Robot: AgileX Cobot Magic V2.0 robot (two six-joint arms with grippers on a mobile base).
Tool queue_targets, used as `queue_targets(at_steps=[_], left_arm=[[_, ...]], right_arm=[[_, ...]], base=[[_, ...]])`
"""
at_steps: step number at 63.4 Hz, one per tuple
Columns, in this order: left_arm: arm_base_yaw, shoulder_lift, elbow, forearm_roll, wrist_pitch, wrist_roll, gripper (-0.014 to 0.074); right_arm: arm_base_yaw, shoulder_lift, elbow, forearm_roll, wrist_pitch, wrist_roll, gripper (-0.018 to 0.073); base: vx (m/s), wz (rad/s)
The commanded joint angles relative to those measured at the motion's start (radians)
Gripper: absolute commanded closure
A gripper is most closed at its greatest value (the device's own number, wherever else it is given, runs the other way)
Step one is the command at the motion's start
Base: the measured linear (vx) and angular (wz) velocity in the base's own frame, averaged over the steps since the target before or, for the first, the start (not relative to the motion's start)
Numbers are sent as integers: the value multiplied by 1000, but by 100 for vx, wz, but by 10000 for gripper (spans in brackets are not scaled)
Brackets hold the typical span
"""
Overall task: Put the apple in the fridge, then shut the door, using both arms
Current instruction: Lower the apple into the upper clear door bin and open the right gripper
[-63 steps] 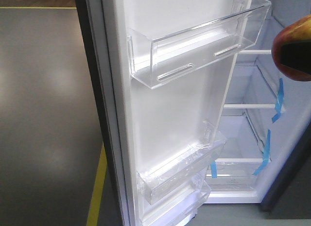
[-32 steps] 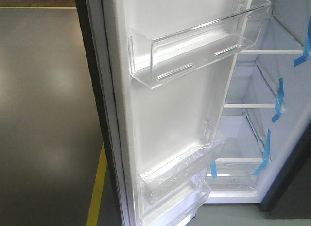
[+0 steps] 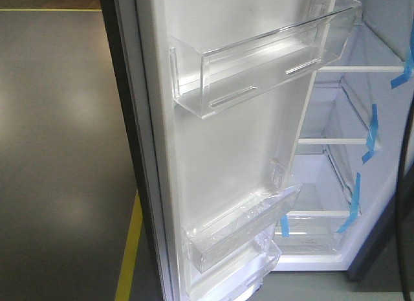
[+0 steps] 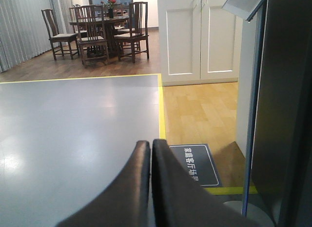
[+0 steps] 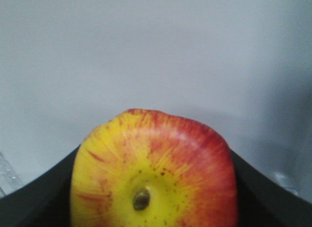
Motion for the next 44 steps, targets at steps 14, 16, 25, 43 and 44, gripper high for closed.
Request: queue_targets(at_steps=[14,16,25,43,44], left_arm=[[1,-14,21,-9,-77,-7,603],[1,-14,21,-9,-77,-7,603],[1,-14,21,-9,-77,-7,603],[1,-14,21,-9,-77,-7,603],[1,-14,21,-9,-77,-7,603]], right_arm=[[-1,74,-60,63,28,5,436],[-1,76,-60,63,30,5,396],[-1,79,-60,63,29,10,205],[-1,79,-60,55,28,31,21],[-1,79,-60,55,28,31,22]], base=[[0,0],[0,0],[0,0],[0,0],[0,0]])
